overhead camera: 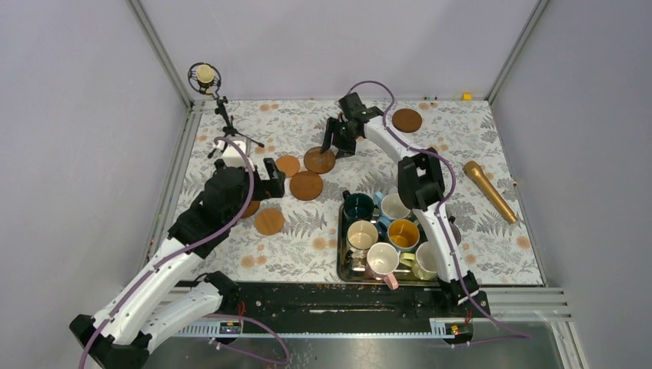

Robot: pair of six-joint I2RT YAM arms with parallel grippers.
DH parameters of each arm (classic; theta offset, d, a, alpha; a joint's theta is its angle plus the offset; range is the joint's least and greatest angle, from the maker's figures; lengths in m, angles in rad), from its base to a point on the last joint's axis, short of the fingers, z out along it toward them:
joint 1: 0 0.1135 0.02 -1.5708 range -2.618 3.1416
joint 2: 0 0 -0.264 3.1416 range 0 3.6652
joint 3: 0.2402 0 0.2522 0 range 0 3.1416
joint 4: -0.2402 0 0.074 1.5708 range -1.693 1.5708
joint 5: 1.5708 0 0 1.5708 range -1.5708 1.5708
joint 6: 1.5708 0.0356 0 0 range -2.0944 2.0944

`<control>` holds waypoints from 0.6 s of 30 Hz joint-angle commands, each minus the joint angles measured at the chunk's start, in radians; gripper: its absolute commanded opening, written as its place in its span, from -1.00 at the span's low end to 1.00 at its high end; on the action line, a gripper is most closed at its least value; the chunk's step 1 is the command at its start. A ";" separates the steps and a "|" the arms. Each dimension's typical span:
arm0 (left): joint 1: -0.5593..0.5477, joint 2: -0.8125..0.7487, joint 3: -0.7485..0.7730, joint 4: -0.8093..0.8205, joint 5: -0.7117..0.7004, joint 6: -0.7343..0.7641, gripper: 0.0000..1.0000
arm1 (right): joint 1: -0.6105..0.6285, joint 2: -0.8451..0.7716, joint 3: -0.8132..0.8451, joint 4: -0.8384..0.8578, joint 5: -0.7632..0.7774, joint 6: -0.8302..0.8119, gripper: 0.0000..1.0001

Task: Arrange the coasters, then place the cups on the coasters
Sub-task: Move the coaster to the center of the board.

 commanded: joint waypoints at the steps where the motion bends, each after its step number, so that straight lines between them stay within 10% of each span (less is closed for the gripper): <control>1: 0.002 0.050 0.067 -0.049 -0.117 -0.096 0.96 | 0.049 0.020 0.041 -0.034 -0.060 -0.036 0.33; 18: 0.380 0.092 -0.086 -0.124 0.141 -0.359 0.86 | 0.097 0.004 0.039 -0.035 -0.117 -0.066 0.33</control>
